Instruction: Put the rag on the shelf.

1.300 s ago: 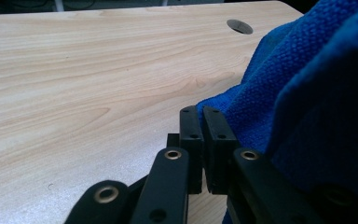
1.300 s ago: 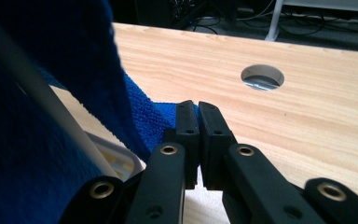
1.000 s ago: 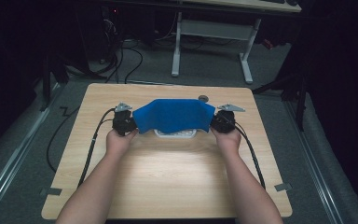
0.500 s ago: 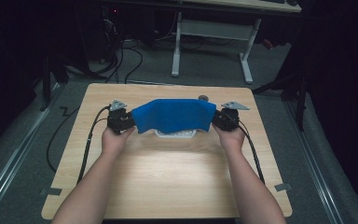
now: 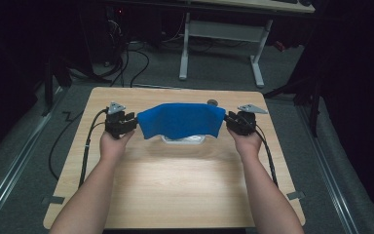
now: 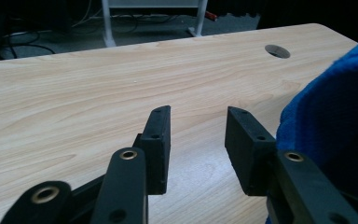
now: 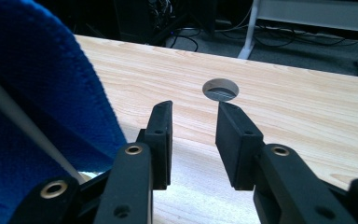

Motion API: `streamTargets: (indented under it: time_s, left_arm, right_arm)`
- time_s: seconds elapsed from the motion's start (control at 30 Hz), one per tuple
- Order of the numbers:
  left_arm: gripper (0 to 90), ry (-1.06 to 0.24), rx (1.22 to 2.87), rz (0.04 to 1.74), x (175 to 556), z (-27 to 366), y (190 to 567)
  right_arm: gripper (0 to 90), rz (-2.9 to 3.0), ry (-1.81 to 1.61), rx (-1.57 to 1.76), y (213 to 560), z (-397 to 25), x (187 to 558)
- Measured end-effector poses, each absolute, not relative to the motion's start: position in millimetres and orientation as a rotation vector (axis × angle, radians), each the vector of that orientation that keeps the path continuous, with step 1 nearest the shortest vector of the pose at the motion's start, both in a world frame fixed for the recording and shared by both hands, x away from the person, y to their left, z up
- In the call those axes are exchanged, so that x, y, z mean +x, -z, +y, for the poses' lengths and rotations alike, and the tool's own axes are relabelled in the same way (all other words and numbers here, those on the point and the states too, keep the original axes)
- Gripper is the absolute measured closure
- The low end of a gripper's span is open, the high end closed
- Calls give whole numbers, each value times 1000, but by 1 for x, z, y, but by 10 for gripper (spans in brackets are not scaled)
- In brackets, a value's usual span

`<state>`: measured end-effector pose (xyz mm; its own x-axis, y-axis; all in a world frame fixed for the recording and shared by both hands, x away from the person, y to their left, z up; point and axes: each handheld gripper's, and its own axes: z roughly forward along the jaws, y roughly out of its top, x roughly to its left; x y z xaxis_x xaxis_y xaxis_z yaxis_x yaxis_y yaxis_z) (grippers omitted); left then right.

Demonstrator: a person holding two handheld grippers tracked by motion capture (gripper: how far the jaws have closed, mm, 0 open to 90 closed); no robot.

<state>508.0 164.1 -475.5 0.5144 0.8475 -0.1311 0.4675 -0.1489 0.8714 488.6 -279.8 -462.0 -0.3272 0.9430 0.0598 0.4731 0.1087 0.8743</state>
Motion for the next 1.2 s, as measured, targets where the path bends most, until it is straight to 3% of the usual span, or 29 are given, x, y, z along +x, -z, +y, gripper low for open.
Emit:
streamTargets:
  time_s: [0.53,1.2]
  left_arm:
    - [576,-547,1778,1141,495,188,474]
    - [540,-580,1787,1138,423,223,480]
  right_arm:
    - [648,1867,-1126,1346,456,-286,475]
    - [594,1899,-1120,1181,444,-288,399]
